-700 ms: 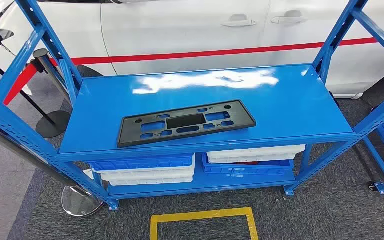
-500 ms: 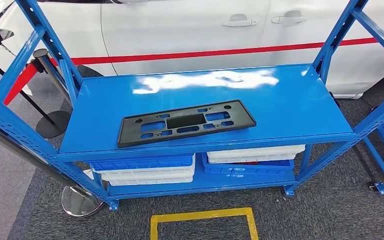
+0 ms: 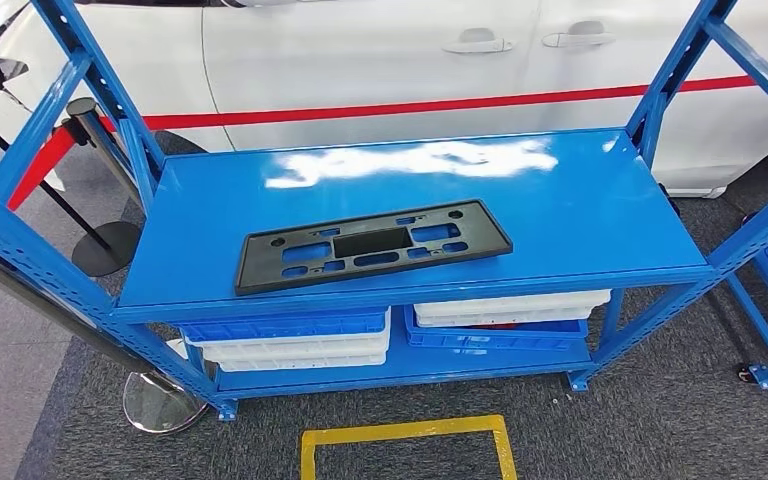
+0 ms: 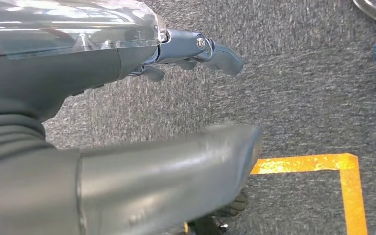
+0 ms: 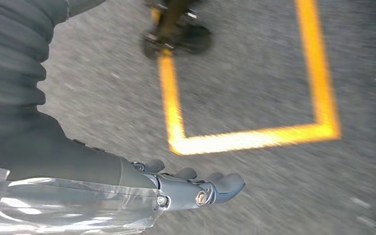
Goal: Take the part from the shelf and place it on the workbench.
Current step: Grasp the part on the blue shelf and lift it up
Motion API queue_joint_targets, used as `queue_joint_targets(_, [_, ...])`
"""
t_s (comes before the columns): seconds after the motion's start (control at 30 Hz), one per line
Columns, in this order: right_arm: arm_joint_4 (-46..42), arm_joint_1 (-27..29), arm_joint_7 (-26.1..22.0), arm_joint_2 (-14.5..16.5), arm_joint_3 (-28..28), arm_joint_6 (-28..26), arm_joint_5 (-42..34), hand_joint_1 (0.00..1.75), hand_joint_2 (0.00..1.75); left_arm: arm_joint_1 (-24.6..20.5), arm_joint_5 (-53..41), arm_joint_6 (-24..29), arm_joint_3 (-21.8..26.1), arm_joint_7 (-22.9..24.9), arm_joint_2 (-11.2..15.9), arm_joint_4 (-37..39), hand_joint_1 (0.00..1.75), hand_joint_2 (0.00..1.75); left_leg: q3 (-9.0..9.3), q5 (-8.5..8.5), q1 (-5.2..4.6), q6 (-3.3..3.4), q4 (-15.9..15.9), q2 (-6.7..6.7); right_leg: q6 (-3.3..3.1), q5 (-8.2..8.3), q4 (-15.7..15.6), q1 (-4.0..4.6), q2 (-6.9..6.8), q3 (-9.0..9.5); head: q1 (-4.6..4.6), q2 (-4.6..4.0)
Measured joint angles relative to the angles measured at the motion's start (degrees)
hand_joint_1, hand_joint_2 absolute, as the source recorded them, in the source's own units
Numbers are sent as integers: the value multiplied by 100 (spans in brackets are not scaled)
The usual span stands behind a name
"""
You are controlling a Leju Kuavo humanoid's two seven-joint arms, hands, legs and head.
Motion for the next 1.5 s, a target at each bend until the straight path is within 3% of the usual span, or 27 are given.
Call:
queue_joint_targets(0.47, [-2559,377,-685,-45,1048,-772,179,0,175,-134,-645,188,670,-291,-113,132,0,0,-5,-8,-11,15,21,0,10,6,-7,-15,0,0,-2,0])
queue_joint_targets(0.67, [-3646,532,-959,-141,1664,-1122,276,0,175,-189,-913,248,957,-382,-148,189,0,0,-40,-32,-26,83,83,-1,75,12,-11,-29,0,1,-2,-1])
queue_joint_targets(0.77, [-4203,596,-1090,-219,2001,-1251,242,0,44,-222,-1045,288,1103,-421,-175,216,0,0,-22,8,-19,168,26,5,144,30,-52,-33,-2,27,-1,0])
queue_joint_targets(0.8, [-4379,618,-1129,-251,2103,-1272,211,0,44,-234,-1091,300,1151,-433,-193,222,0,0,8,46,-3,211,-34,11,162,-2,-21,-30,-6,19,4,-1])
queue_joint_targets(0.87, [-4728,665,-1197,-336,2311,-1277,125,0,131,-259,-1188,320,1249,-458,-235,243,0,0,56,111,30,277,-133,27,182,-256,379,-24,-10,-164,28,-1])
queue_joint_targets(0.9, [-4886,695,-1221,-380,2412,-1260,78,0,131,-270,-1238,330,1303,-469,-252,257,0,0,55,119,27,292,-146,29,191,-440,736,-19,-10,-344,38,-1])
queue_joint_targets(0.93, [-5047,732,-1244,-425,2521,-1233,30,0,87,-279,-1293,342,1356,-481,-265,273,0,0,50,120,25,295,-145,30,203,-599,1117,-19,-10,-540,45,0])
queue_joint_targets(0.97, [-5198,773,-1263,-466,2633,-1199,-14,0,87,-285,-1347,355,1412,-492,-277,289,0,0,51,117,24,293,-142,28,216,-667,1392,-21,-10,-690,48,0])
queue_joint_targets(1.0, [-5352,814,-1284,-508,2752,-1162,-54,0,87,-291,-1402,371,1467,-502,-290,303,0,0,56,110,24,287,-139,25,226,-623,1482,-26,-12,-757,51,0])
queue_joint_targets(1.03, [-5510,849,-1302,-549,2872,-1124,-86,0,131,-298,-1461,385,1522,-513,-304,319,0,0,66,99,27,275,-132,19,231,-462,1332,-35,-13,-706,54,0])
queue_joint_targets(1.07, [-5670,874,-1314,-593,2996,-1088,-111,0,175,-308,-1522,397,1578,-523,-320,334,0,0,79,79,31,254,-118,13,233,-233,987,-47,-15,-557,57,0])
queue_joint_targets(1.13, [-5989,905,-1321,-673,3258,-1035,-123,0,175,-337,-1650,417,1685,-543,-349,363,0,0,77,20,20,180,-57,2,208,84,265,-50,-7,-231,69,0])
queue_joint_targets(1.17, [-6137,917,-1316,-702,3397,-1026,-102,0,175,-354,-1712,429,1739,-554,-357,378,0,0,66,-7,10,141,-27,-2,182,133,70,-39,-1,-148,69,-1])
queue_joint_targets(1.27, [-6453,943,-1280,-731,3782,-1119,148,0,175,-392,-1899,469,1864,-585,-373,409,0,0,60,-39,13,31,-16,-5,61,118,-1,-12,11,-134,60,-1])
queue_joint_targets(1.33, [-6594,938,-1252,-713,3959,-1256,448,0,175,-412,-2008,487,1911,-594,-391,425,0,0,8,-165,34,-30,144,1,-22,127,-27,-24,0,-121,42,-1])
queue_joint_targets(1.43, [-6761,913,-1187,-684,4161,-1467,1006,0,175,-434,-2150,504,1958,-598,-399,449,0,0,-459,-678,46,-86,1142,9,-85,117,-33,-17,-26,-116,-10,0])
queue_joint_targets(1.47, [-6801,900,-1161,-674,4223,-1533,1214,0,175,-435,-2199,508,1970,-598,-399,456,0,0,-626,-781,47,-95,1469,9,-93,111,-28,-9,-30,-115,-13,0])
queue_joint_targets(1.5, [-6841,885,-1134,-660,4282,-1596,1422,0,175,-435,-2249,512,1981,-597,-399,463,0,0,-717,-776,47,-96,1625,9,-97,105,-22,-3,-31,-112,-13,0])
